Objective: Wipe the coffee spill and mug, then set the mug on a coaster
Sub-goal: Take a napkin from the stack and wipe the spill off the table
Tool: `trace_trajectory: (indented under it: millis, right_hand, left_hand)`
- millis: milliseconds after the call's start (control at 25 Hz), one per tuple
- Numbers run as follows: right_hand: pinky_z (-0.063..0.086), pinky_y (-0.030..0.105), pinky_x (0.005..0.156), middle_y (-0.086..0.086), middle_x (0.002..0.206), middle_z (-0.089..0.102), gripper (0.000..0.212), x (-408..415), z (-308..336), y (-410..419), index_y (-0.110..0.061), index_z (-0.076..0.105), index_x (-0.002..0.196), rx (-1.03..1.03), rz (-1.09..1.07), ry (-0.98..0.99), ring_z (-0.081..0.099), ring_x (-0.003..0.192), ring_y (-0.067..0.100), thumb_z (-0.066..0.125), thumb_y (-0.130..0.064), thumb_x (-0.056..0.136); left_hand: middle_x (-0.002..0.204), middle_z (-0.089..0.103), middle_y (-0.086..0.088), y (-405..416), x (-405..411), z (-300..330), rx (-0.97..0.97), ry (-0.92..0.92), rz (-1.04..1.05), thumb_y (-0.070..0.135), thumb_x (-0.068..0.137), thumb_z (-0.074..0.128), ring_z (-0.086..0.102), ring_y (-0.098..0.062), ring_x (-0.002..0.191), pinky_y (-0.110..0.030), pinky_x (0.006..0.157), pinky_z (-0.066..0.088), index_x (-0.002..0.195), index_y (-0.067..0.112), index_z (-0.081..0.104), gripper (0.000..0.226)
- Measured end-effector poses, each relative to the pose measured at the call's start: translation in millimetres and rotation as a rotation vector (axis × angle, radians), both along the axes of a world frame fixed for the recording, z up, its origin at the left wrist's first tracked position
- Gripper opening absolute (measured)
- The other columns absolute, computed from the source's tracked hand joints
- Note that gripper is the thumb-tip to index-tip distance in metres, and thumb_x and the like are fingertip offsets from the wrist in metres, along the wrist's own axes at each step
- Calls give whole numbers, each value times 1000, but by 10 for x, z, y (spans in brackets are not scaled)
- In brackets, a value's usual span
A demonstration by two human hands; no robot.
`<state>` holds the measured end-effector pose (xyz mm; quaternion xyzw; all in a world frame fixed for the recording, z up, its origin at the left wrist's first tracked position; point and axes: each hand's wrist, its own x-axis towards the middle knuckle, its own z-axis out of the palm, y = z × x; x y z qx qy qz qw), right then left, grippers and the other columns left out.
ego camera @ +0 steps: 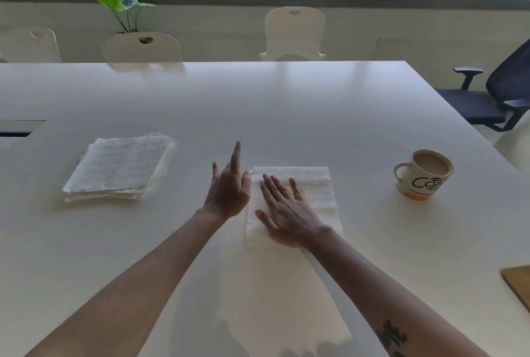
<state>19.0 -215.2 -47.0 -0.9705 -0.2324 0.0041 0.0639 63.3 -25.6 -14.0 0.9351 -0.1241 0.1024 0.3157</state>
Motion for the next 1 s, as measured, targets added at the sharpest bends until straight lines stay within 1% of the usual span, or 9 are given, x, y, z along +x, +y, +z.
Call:
trace_trajectory:
  millis: [120,200,240,320,400,520,720,880,1000]
  right_hand:
    - [-9,56,132,3,179,-5,84,-19,18,-8,-13,1,171,-6,21,26,-10,165,15,4,-66,105]
    - [-8,57,132,1,179,6,83,24,108,-45,-15,9,171,95,23,33,1,165,13,7,-66,106]
    - [-2,56,133,1,177,19,80,61,176,-99,-15,19,170,188,-6,17,13,165,13,15,-64,107]
    - [28,51,129,8,157,57,62,161,298,-283,-10,50,157,379,-123,-86,50,149,23,46,-49,108]
    - [52,47,108,15,126,77,37,283,357,-515,-5,70,135,465,-251,-185,69,120,34,65,-19,101]
    - [55,46,100,16,121,75,35,378,352,-734,0,73,130,397,-302,-130,66,115,35,67,2,95]
    - [45,48,115,11,151,54,56,413,294,-774,-9,49,157,208,-194,21,49,138,31,58,-9,102]
    - [43,44,113,5,154,51,56,380,267,-767,-17,50,158,115,-177,-5,47,138,29,56,-12,102]
    - [48,42,104,0,140,60,54,319,285,-760,-20,61,148,106,-165,-47,54,125,27,67,-12,94]
  left_hand:
    - [175,28,-23,-45,-21,-7,-64,-29,-23,16,106,51,33,-34,161,-71,128,0,168,21,-23,96]
    - [169,38,-26,-58,-15,-15,-80,-45,-26,11,100,60,39,-35,158,-73,126,10,167,24,-23,107]
    - [163,45,-25,-54,-2,-12,-69,-59,-26,9,97,63,46,-35,152,-73,125,19,169,24,-16,108]
    - [149,54,-17,-48,46,4,4,-87,-40,10,95,66,56,-35,137,-66,114,43,167,21,14,90]
    - [139,58,-16,-74,96,21,96,-94,-98,9,95,68,60,-36,130,-60,103,53,155,11,43,64]
    - [139,63,-22,-170,167,35,153,-47,-233,4,97,70,61,-39,132,-54,109,54,146,-1,59,50]
    - [152,57,-23,-333,250,29,257,55,-307,5,100,68,53,-39,144,-49,120,46,152,-1,56,53]
    - [140,63,-17,-341,230,33,304,59,-313,7,102,65,59,-38,131,-50,109,52,146,1,63,44]
    - [128,70,-10,-323,190,73,323,11,-291,9,101,66,64,-34,118,-50,99,54,135,7,72,34]
